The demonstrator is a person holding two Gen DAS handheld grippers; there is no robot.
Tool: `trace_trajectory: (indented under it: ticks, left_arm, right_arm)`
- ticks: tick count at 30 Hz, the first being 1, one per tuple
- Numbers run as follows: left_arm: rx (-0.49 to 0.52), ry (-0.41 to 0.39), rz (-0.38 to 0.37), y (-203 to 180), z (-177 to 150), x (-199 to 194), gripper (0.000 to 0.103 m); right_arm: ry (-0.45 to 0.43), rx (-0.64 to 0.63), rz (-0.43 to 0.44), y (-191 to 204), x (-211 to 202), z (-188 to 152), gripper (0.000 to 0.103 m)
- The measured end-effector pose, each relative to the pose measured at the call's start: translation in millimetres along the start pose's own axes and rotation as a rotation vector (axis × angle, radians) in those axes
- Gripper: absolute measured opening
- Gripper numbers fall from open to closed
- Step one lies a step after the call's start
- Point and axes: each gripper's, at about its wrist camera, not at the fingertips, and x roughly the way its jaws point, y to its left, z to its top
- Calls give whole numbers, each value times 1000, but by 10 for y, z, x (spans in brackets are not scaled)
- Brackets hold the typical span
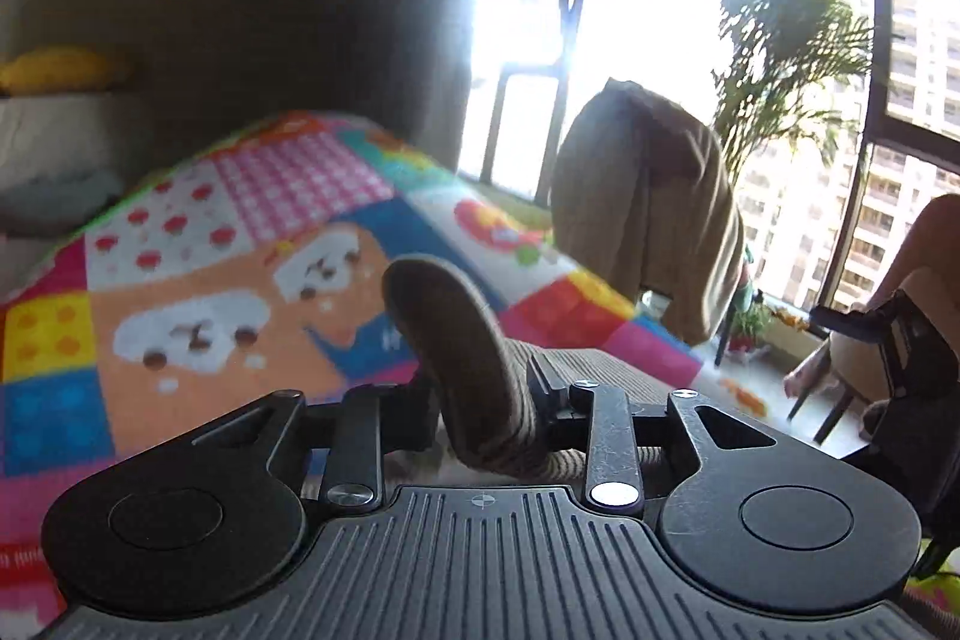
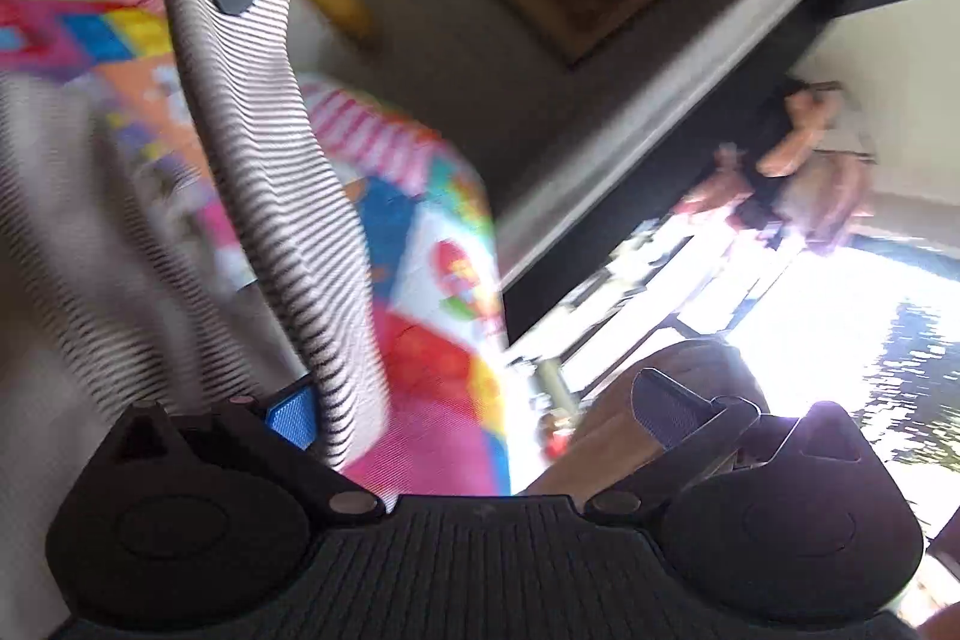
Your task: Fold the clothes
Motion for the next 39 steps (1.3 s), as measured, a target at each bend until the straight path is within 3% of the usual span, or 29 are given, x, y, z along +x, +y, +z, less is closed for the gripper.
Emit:
trace_trajectory:
  ticks: [2, 4, 6, 10, 13, 17, 19, 22, 27, 35, 39]
  left_arm:
    - [-38, 97, 39, 147, -232, 45, 40]
    - [-52, 157, 74, 267, -374, 35, 58]
    - [-54, 167, 103, 364, -388, -12, 77]
    - [-104, 120, 120, 532, -245, -158, 92]
    - [-119, 131, 83, 494, -178, -119, 95]
    - [-35, 258, 201, 406, -325, 196, 95]
    - [-45, 294, 214, 465, -425, 277, 98]
    - [-63, 291, 192, 536, -477, 258, 100]
    - [-105, 298, 130, 619, -477, 228, 103]
    - [-105, 275, 128, 607, -494, 201, 103]
    - [-176, 258, 116, 675, -355, 92, 103]
  right_arm:
    - [37, 35, 115, -17, -27, -64, 103]
    - [68, 130, 223, -162, -12, -68, 103]
    - [89, 265, 308, -386, 46, -24, 103]
    - [144, 525, 374, -761, 318, 25, 103]
    - [238, 605, 375, -715, 631, -69, 103]
    - [413, 580, 401, -362, 990, -258, 103]
    - [409, 629, 400, -351, 950, -329, 103]
    - [476, 729, 460, -437, 1038, -420, 103]
    - [478, 737, 551, -485, 1096, -480, 103]
    - [445, 764, 565, -488, 1072, -496, 103]
    - [452, 797, 637, -644, 1120, -528, 103]
